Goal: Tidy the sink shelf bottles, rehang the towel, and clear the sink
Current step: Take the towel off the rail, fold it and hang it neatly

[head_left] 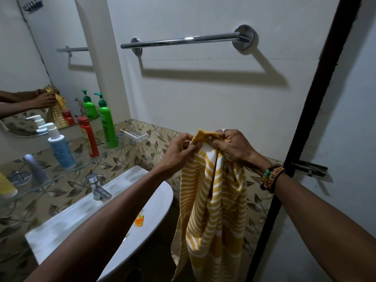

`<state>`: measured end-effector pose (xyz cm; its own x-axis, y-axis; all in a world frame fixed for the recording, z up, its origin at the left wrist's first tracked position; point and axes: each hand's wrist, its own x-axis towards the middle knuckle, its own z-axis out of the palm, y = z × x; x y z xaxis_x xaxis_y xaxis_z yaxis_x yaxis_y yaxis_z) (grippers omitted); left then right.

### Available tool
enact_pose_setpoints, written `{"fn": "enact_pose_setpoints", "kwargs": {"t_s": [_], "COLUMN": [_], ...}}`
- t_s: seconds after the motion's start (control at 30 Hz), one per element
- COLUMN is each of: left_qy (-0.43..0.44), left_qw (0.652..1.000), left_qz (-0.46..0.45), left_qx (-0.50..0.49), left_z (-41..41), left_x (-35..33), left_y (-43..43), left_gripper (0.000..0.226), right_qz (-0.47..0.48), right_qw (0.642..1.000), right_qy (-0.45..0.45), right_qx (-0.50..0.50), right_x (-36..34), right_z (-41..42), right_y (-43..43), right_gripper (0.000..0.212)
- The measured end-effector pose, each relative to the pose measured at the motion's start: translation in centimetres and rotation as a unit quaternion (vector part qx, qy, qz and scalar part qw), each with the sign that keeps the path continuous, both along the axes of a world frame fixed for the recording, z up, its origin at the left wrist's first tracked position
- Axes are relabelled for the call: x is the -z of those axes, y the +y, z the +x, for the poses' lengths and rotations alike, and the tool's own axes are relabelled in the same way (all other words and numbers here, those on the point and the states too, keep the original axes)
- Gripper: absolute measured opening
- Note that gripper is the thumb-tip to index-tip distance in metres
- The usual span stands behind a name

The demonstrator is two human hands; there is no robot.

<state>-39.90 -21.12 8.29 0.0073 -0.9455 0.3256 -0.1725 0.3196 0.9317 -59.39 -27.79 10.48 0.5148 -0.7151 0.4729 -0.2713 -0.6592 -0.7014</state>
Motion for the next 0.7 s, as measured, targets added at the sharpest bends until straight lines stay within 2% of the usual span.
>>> {"fn": "enact_pose_setpoints", "kwargs": {"t_s": [0.1, 0.17, 0.2, 0.33, 0.43, 0.5, 0.57, 0.63, 0.7], "left_qy": [-0.034, -0.108, -0.144, -0.25, -0.338, -0.305, -0.172, -0.074, -0.063], "left_qw": [0.999, 0.994, 0.989, 0.968, 0.941, 0.952, 0.983, 0.994, 0.992], "left_qz": [-0.01, -0.015, -0.021, -0.006, 0.0, 0.029, 0.049, 0.045, 0.015], "left_qx": [0.011, 0.019, 0.015, 0.01, -0.001, -0.011, -0.029, -0.065, -0.104], "left_z": [-0.1, 0.1, 0.3, 1.4, 2.3, 3.4, 4.1, 4.0, 3.6], "left_x": [0.1, 0.4, 0.7, 1.5, 2.2, 2.4, 1.8, 0.7, -0.4], "left_y": [0.6, 0.9, 0.8, 0.0, 0.2, 0.0, 0.0, -0.1, -0.5], "left_gripper": [0.039, 0.05, 0.05, 0.026, 0.021, 0.022, 0.016, 0.015, 0.017], "right_qz": [-0.012, -0.032, -0.036, -0.028, -0.001, 0.021, 0.068, 0.095, 0.109], "right_qw": [1.0, 0.998, 0.998, 0.997, 0.994, 0.99, 0.984, 0.98, 0.976], "right_qy": [-0.015, -0.021, -0.02, -0.03, -0.058, -0.086, -0.119, -0.129, -0.137], "right_qx": [0.024, 0.043, 0.049, 0.068, 0.091, 0.111, 0.116, 0.119, 0.127], "right_x": [-0.4, -0.7, -0.7, -0.3, -0.3, -0.4, -0.8, -1.2, -1.4], "right_z": [-0.4, -0.6, -0.7, -0.8, -1.2, -1.7, -2.2, -2.4, -2.6], "right_y": [-0.2, -0.3, -0.3, -0.4, -0.6, -0.9, -1.4, -1.7, -1.8], "right_gripper": [0.036, 0.037, 0.037, 0.036, 0.035, 0.036, 0.027, 0.026, 0.027]}}
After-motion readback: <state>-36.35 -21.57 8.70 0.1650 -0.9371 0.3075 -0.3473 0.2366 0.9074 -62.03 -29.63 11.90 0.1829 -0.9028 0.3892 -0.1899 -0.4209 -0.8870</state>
